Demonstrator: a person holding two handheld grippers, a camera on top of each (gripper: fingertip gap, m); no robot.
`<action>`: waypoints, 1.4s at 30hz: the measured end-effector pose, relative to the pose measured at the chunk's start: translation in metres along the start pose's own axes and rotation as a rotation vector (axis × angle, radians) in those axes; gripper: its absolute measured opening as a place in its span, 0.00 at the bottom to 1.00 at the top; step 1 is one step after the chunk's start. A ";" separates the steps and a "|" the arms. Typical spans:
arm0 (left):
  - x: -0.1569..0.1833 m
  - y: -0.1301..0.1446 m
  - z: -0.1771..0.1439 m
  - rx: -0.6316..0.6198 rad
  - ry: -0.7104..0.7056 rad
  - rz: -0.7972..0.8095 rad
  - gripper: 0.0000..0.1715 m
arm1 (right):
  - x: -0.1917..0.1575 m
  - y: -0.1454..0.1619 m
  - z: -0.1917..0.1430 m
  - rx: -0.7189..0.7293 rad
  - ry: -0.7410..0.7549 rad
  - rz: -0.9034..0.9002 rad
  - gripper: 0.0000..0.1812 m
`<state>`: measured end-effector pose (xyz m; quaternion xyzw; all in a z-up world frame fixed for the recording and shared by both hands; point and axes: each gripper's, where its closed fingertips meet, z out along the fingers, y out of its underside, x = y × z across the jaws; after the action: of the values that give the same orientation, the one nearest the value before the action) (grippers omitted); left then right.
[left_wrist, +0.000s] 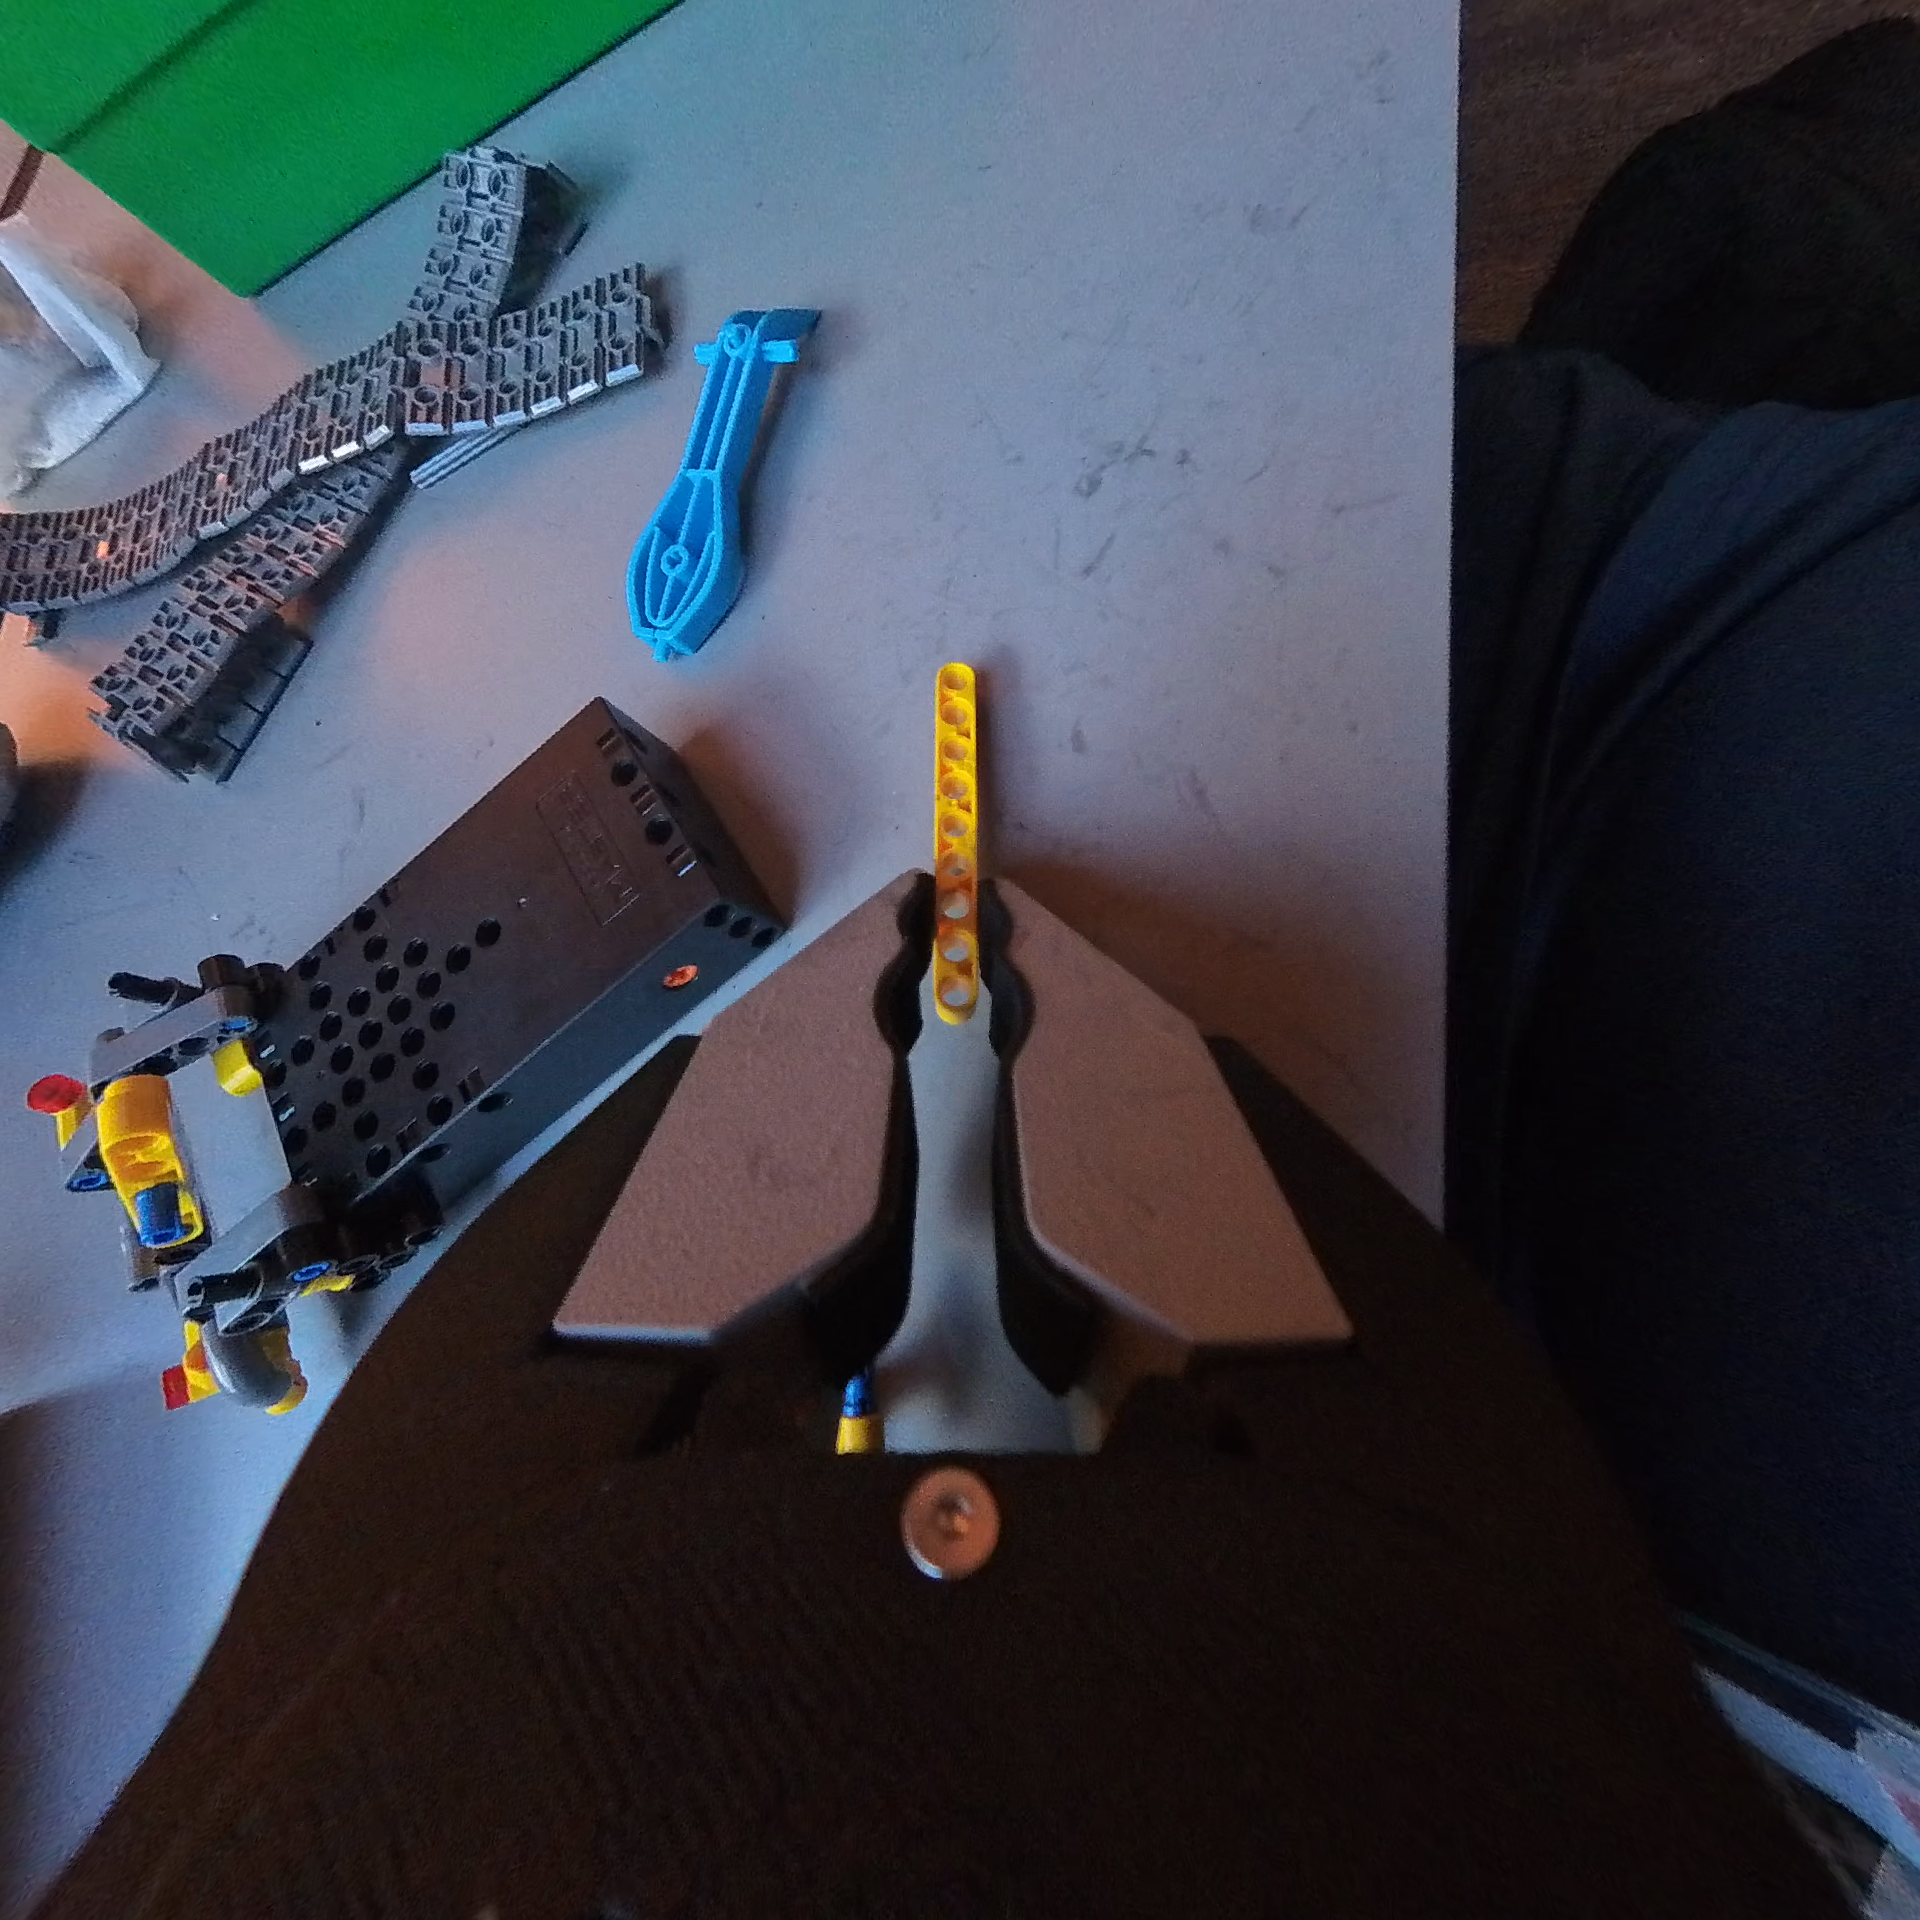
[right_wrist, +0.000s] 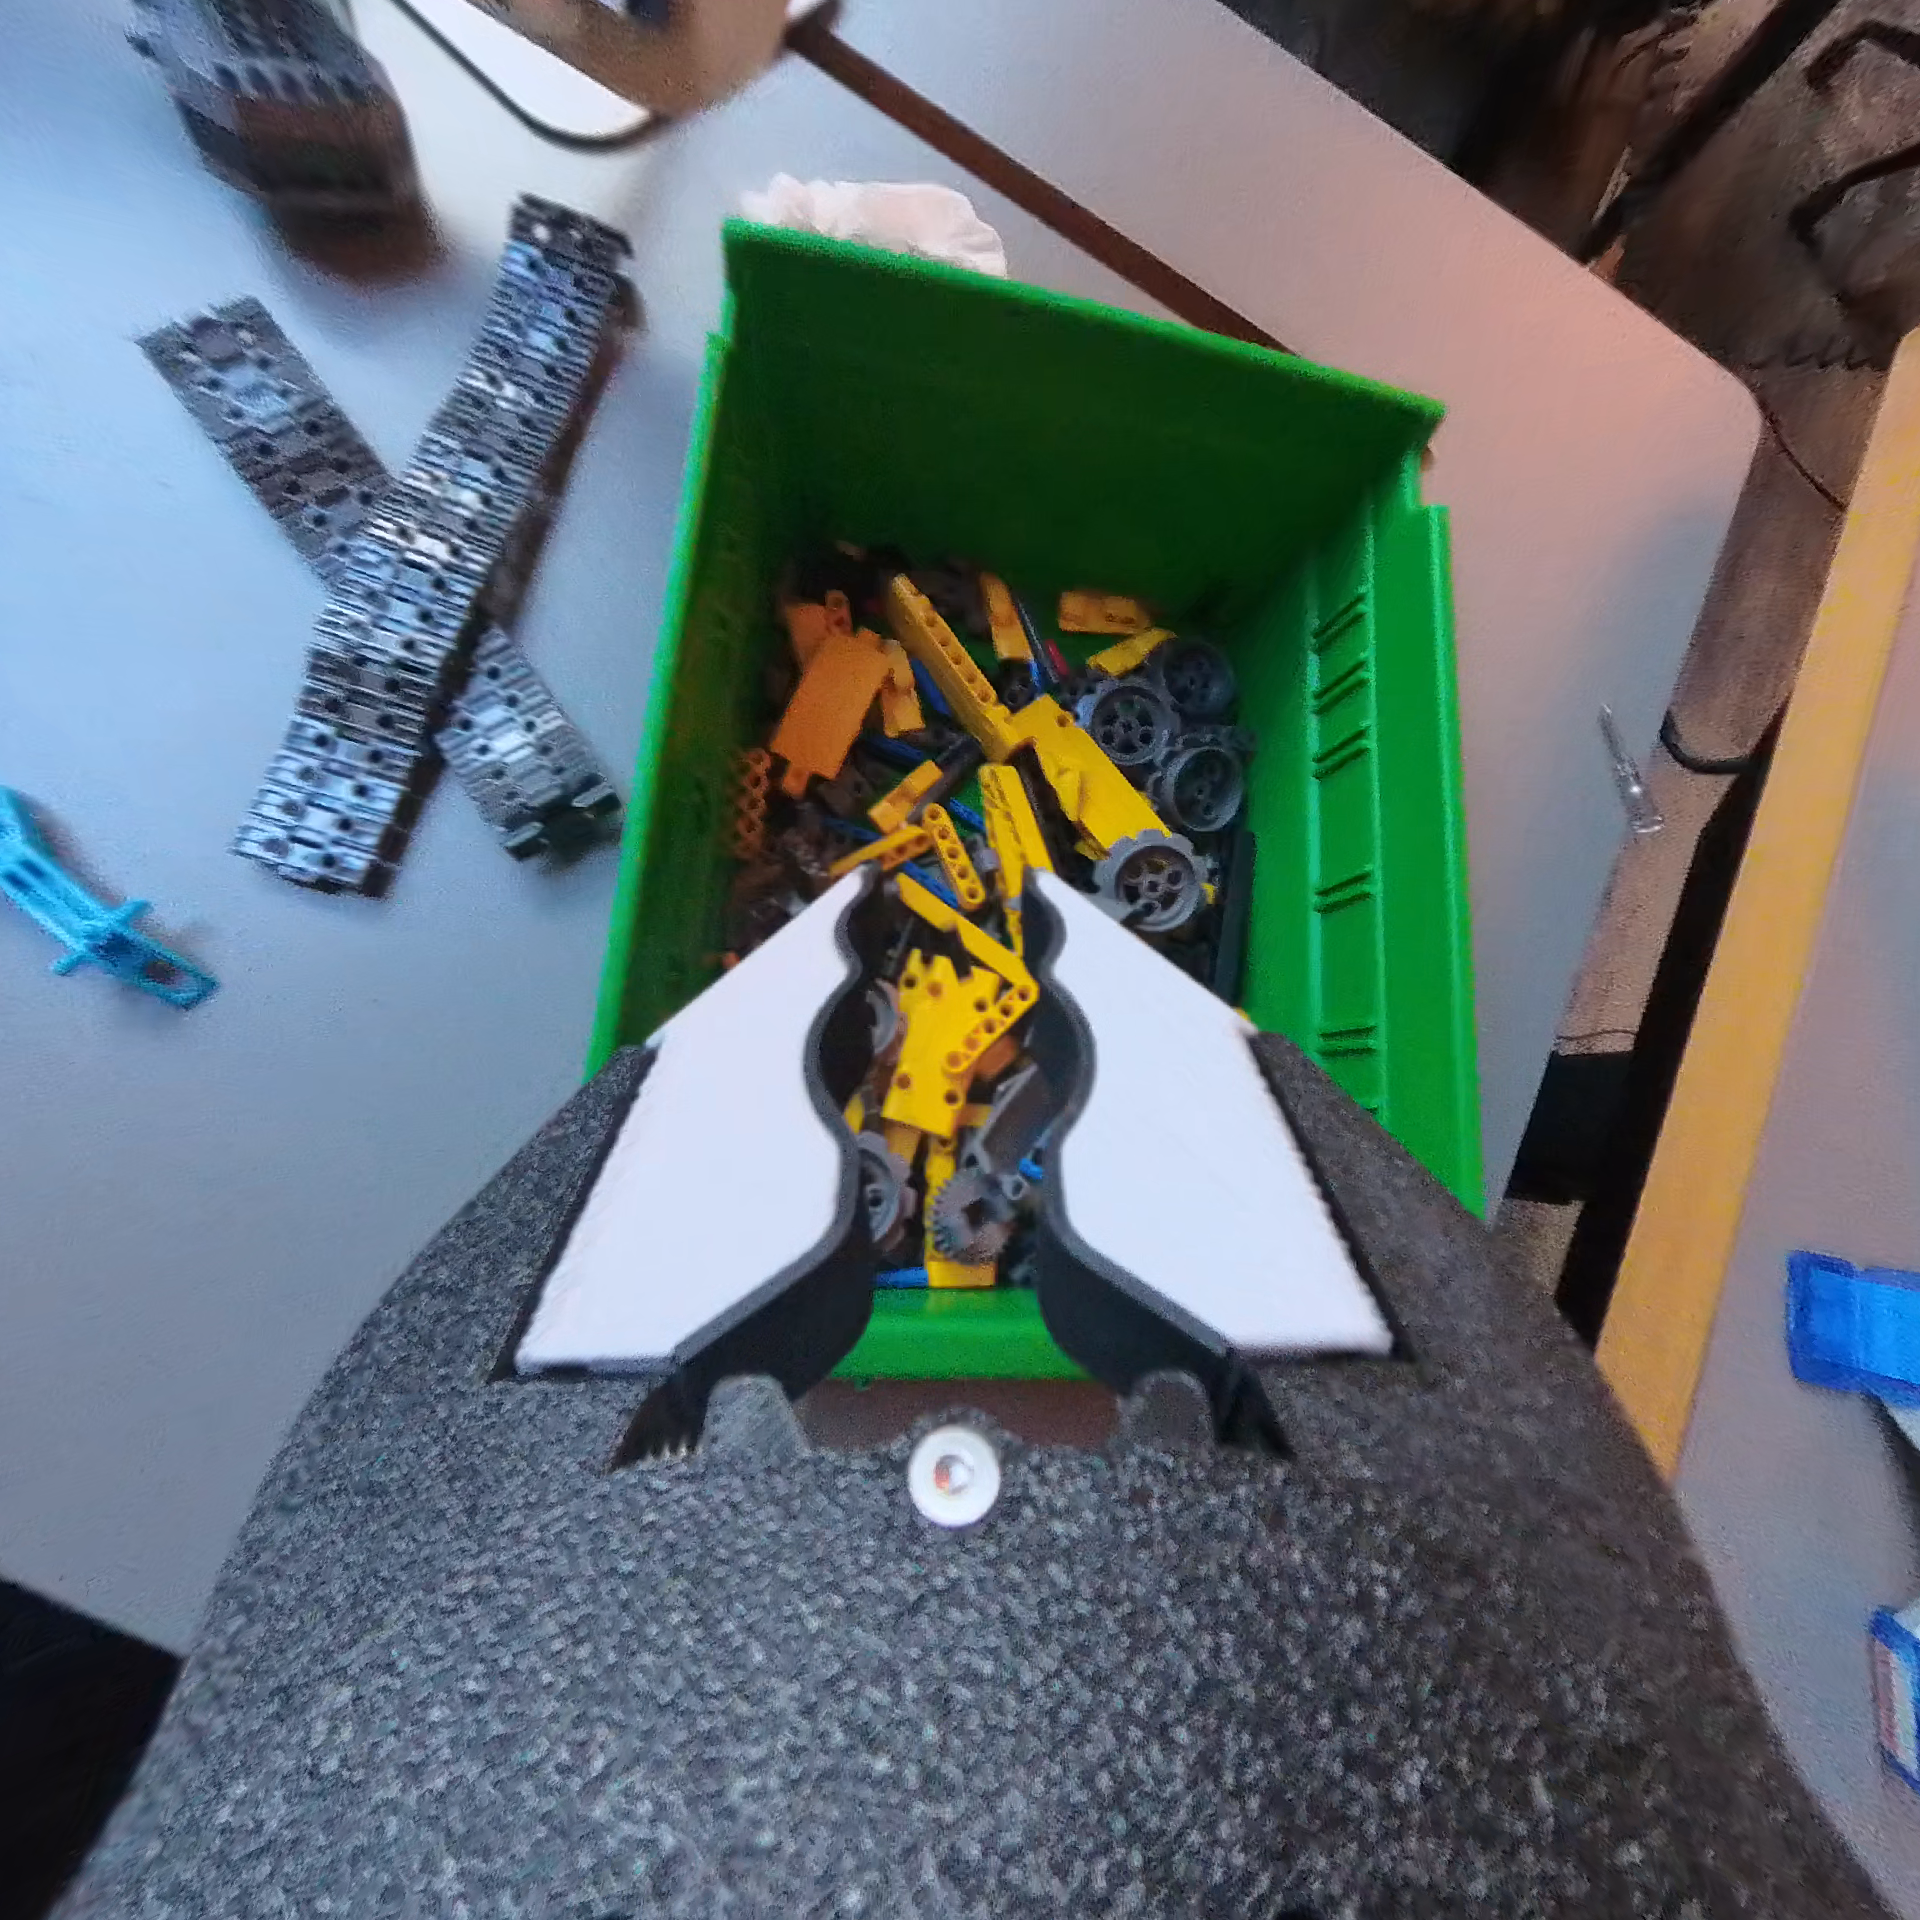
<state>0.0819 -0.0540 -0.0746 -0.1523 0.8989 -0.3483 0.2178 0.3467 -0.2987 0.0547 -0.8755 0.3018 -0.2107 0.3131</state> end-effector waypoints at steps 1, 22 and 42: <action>0.000 0.000 0.000 0.000 0.001 -0.002 0.03 | 0.004 0.004 0.003 -0.001 0.011 -0.001 0.12; -0.011 -0.018 -0.023 0.174 -0.105 -0.013 0.03 | -0.340 -0.006 0.009 0.401 -0.663 -0.583 0.15; -0.013 -0.019 -0.049 0.292 -0.096 -0.088 0.03 | -0.391 -0.015 0.004 0.612 -0.922 -0.546 0.16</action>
<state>0.0712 -0.0346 -0.0258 -0.1747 0.8197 -0.4768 0.2649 0.0700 -0.0293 -0.0082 -0.7926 -0.1739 0.0397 0.5831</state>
